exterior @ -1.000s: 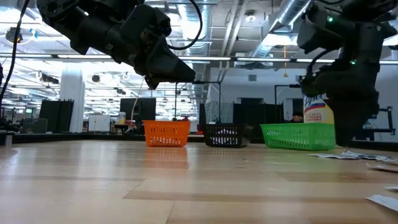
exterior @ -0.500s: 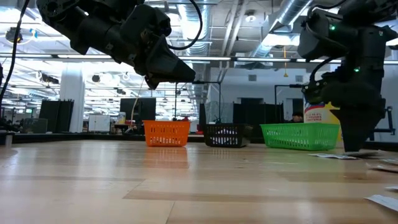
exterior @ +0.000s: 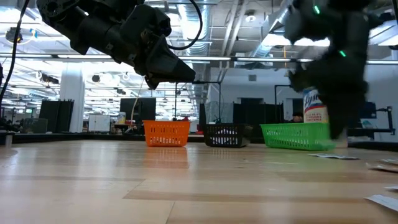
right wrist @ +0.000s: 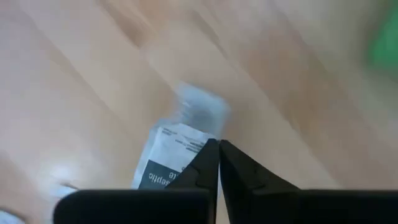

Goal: Pick & Place First Aid Supplies
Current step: Put the black towelette pack into the black basket, then put the orange ointment pack into the orange basket

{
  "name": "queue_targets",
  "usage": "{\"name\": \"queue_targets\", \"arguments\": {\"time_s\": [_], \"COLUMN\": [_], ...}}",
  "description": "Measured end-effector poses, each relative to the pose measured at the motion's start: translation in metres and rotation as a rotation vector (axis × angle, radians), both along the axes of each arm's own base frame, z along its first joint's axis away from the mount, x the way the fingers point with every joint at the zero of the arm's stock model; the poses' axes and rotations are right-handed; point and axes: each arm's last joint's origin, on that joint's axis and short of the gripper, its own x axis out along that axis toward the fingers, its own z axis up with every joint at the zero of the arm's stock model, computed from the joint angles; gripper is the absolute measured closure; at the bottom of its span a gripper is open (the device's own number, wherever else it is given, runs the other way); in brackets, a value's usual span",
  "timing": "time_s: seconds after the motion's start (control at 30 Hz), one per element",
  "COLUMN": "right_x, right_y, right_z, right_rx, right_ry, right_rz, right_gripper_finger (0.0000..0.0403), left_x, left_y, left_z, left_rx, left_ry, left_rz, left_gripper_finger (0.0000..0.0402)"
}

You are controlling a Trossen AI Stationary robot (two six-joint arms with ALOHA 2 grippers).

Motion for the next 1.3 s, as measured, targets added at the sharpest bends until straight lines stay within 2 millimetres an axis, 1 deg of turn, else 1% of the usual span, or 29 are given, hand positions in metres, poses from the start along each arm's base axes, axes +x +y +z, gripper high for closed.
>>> {"name": "queue_targets", "arguments": {"time_s": [0.1, 0.2, 0.37, 0.43, 0.53, 0.6, 0.67, 0.7, 0.87, 1.0, 1.3], "right_x": [0.017, 0.033, 0.058, 0.067, 0.074, 0.079, 0.079, 0.082, 0.089, 0.092, 0.091], "right_y": [-0.003, -0.015, -0.05, -0.067, -0.091, -0.104, -0.116, -0.122, -0.138, -0.14, -0.135], "right_z": [0.02, 0.042, 0.074, 0.079, 0.086, 0.084, 0.076, 0.074, 0.048, 0.041, 0.046], "right_rx": [-0.085, -0.223, -0.484, -0.551, -0.598, -0.632, -0.647, -0.654, -0.642, -0.593, -0.596], "right_ry": [-0.087, -0.177, -0.342, -0.415, -0.5, -0.509, -0.464, -0.472, -0.393, -0.391, -0.402], "right_rz": [0.057, 0.07, -0.003, -0.032, -0.067, -0.063, -0.067, -0.086, -0.093, -0.035, -0.013], "right_gripper_finger": [0.04, 0.0401, 0.0402, 0.0402, 0.0402, 0.0402, 0.0402, 0.0402, 0.0396, 0.0368, 0.0284], "left_x": [0.0, 0.0, 0.0, 0.0, 0.0, 0.0, 0.0, 0.0, 0.0, 0.0, 0.0], "left_y": [0.0, 0.0, 0.0, 0.0, 0.0, 0.0, 0.0, 0.0, 0.0, 0.0, 0.0], "left_z": [0.0, 0.0, 0.0, 0.0, 0.0, 0.0, 0.0, 0.0, 0.0, 0.0, 0.0], "left_rx": [0.0, 0.0, 0.0, 0.0, 0.0, 0.0, 0.0, 0.0, 0.0, 0.002, 0.004], "left_ry": [0.0, 0.0, 0.0, 0.0, 0.0, 0.0, 0.0, -0.001, 0.0, 0.0, -0.001], "left_rz": [0.0, 0.0, 0.0, 0.0, 0.0, 0.0, 0.0, 0.001, 0.0, 0.0, -0.001], "left_gripper_finger": [0.0334, 0.0334, 0.0334, 0.0334, 0.0334, 0.0334, 0.0334, 0.0334, 0.0334, 0.0334, 0.0334]}}
